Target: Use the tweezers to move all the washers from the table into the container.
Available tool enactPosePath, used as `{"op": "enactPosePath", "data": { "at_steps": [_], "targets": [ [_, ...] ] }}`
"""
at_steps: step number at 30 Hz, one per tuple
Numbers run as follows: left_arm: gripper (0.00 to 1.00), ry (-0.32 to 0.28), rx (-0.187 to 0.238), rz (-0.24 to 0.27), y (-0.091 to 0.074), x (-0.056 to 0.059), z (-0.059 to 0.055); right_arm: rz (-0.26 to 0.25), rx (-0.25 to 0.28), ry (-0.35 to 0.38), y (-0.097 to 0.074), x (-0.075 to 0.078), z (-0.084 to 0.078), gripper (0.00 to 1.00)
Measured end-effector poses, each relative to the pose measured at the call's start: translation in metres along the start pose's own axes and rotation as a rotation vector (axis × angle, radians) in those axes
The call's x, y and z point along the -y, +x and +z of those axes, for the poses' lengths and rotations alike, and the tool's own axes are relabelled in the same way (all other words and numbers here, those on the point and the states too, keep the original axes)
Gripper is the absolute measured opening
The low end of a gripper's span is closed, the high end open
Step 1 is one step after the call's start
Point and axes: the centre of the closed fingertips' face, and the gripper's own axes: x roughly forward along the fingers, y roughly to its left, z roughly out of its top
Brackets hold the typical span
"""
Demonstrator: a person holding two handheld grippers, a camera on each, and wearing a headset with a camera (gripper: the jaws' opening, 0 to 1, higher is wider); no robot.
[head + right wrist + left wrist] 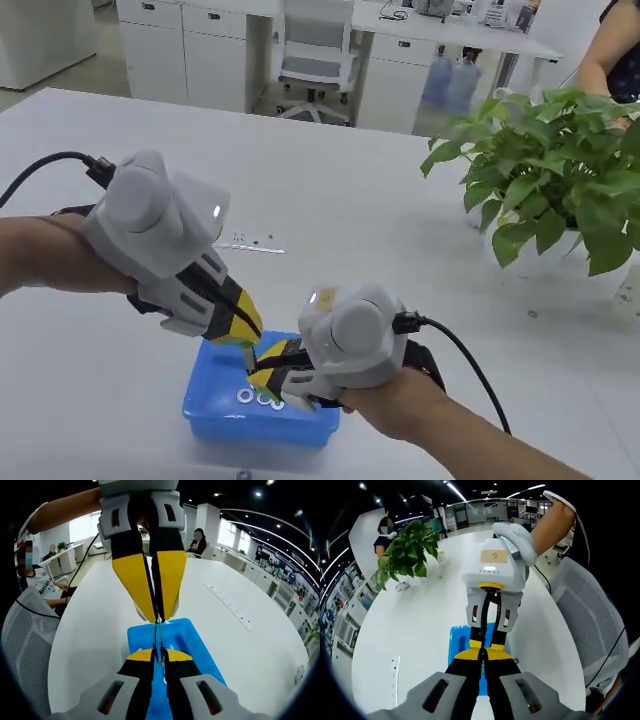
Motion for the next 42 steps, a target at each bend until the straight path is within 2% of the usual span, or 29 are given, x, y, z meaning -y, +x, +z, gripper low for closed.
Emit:
{"op": "enactPosePath", "data": {
  "at_steps": [10,21,30,42],
  "targets": [
    [0.05,-0.026,-0.001,-0.006,0.013,-0.004,-0.014,0.030,-0.013,0.010,0.015,0.001,-0.013,0.09],
    [0.05,-0.048,0.004,-0.007,0.021,-0.005,-0.023,0.043,-0.035,0.010,0.022,0.001,-0.023,0.09],
    [0.05,-0.046,0.000,-0.007,0.025,-0.001,-0.024,0.046,-0.048,0.000,0.022,0.000,-0.029,0.10],
    [0.05,-0.043,0.001,-0.001,0.025,0.000,-0.022,0.048,-0.048,-0.003,0.021,-0.001,-0.028,0.10]
  ]
}}
